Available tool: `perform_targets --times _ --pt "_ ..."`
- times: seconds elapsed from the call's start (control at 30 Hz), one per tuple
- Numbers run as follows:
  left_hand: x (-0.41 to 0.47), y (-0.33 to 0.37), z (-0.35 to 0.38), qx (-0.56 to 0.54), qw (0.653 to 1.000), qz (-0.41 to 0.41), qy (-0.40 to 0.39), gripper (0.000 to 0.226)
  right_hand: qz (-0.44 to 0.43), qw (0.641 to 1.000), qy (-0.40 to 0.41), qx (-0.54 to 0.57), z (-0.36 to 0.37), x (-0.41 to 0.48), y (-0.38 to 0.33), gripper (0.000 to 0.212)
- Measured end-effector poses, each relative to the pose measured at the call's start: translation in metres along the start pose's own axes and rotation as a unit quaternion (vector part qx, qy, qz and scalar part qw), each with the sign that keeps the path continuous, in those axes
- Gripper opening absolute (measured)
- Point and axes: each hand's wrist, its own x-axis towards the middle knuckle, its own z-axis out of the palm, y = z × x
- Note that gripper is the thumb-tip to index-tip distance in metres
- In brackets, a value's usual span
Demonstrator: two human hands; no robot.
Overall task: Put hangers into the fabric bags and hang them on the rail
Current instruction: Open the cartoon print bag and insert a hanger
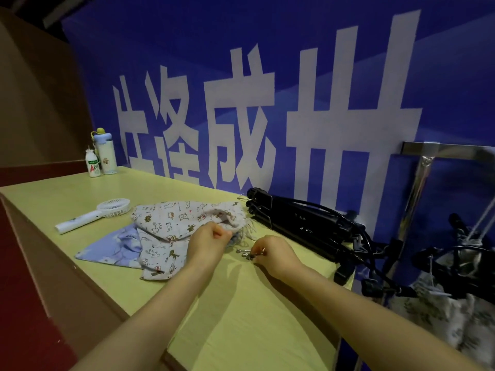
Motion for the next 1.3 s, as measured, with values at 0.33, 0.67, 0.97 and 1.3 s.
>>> perform_targets --times 0.33,0.67,0.97,1.3 --pt "0.003 0.003 -0.002 0.011 1.0 -0.002 0.004 0.017 -0.003 0.999 0.032 0.018 0.011 -0.001 0.001 0.012" --pt "0.003 0.0 -0.003 0.015 1.0 0.001 0.002 0.024 -0.015 0.999 0.038 -0.024 0.012 -0.001 0.003 0.014" --pt "0.005 0.0 -0.002 0.021 1.0 -0.008 -0.001 0.018 -0.037 0.998 0.039 -0.033 0.014 0.003 -0.001 0.02" --pt "0.005 -0.001 -0.001 0.01 1.0 -0.013 0.002 0.015 -0.048 0.993 0.068 -0.089 0.02 0.004 -0.006 0.017"
